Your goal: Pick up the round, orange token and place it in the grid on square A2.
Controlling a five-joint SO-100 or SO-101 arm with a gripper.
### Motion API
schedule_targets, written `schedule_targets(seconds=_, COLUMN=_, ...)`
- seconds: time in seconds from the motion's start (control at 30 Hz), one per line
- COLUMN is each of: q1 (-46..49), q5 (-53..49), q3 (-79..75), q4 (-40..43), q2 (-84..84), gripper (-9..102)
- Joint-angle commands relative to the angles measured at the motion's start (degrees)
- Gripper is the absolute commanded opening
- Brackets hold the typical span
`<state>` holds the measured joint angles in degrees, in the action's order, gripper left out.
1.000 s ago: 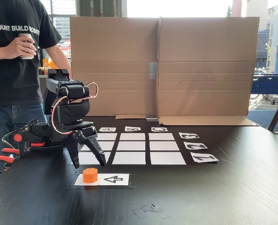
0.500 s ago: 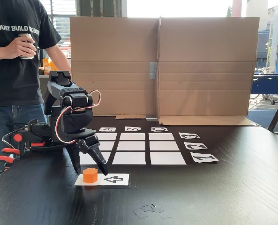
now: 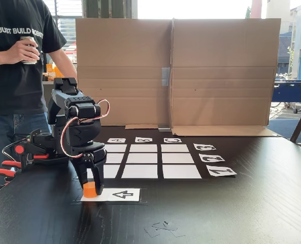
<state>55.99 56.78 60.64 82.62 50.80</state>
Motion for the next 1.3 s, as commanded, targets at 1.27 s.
schedule_targets(seconds=1.27, q1=-6.9, q5=-31.8, q3=38.0, q4=-3.3, q2=61.4, gripper=-1)
